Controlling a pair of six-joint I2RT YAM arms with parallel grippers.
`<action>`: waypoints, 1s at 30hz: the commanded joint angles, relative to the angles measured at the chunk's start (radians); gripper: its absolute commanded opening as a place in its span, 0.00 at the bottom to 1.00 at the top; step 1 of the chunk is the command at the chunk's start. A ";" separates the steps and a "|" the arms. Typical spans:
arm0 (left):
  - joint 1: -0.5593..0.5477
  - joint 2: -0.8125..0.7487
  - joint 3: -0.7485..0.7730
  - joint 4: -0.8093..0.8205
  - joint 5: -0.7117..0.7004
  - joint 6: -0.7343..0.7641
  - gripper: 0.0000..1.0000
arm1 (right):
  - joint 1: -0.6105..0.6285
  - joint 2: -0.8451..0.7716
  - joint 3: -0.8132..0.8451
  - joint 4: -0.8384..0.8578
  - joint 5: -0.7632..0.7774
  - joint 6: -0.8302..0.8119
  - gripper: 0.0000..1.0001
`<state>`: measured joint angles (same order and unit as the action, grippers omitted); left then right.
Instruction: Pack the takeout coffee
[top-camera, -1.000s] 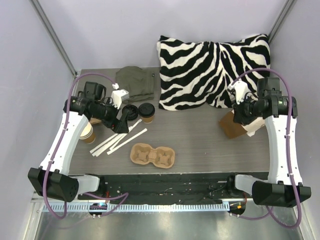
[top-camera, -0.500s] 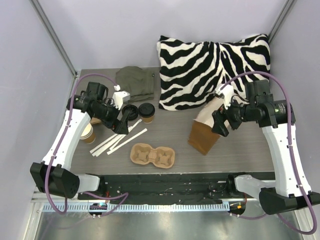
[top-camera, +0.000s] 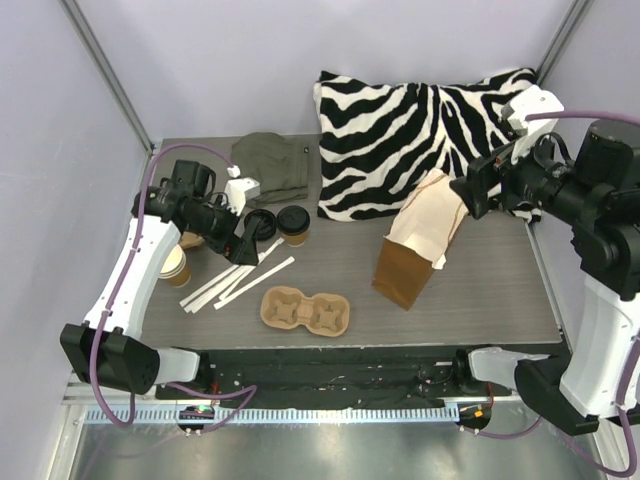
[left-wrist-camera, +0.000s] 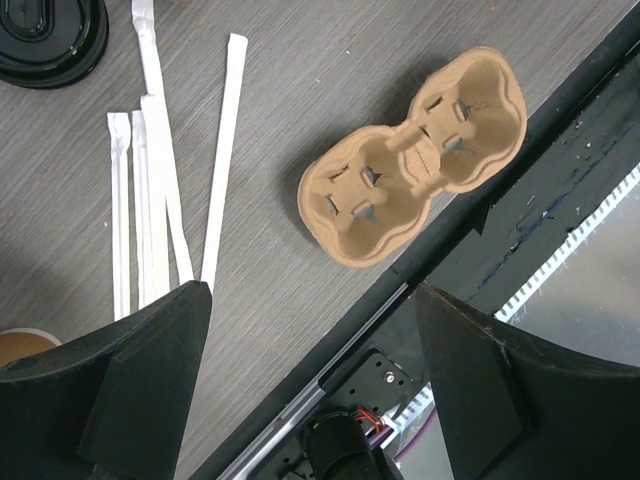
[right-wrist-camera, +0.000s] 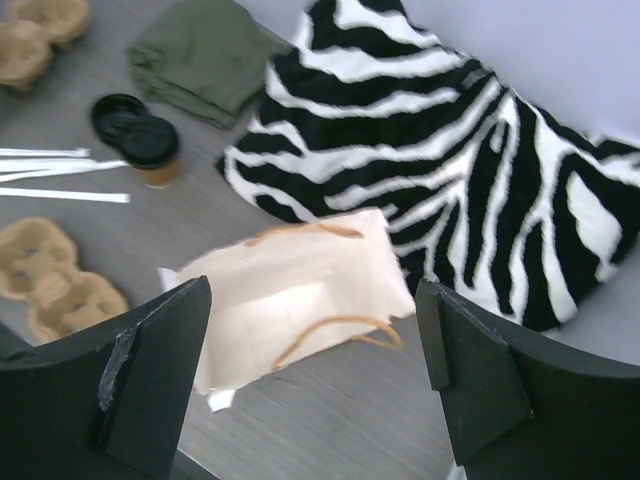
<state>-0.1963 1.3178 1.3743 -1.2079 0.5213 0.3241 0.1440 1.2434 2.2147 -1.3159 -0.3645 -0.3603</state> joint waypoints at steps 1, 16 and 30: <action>-0.003 -0.017 0.034 0.016 0.040 -0.031 0.89 | -0.053 0.112 -0.090 0.053 0.187 -0.051 0.91; -0.002 -0.100 -0.136 0.234 -0.124 -0.351 1.00 | -0.230 0.320 -0.242 0.026 -0.062 -0.238 0.71; -0.003 -0.157 -0.457 0.433 -0.127 -0.753 1.00 | -0.230 0.360 -0.365 0.122 -0.030 -0.272 0.51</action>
<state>-0.1963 1.1889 0.9241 -0.8558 0.4057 -0.3298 -0.0872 1.6028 1.8412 -1.2530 -0.3912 -0.6132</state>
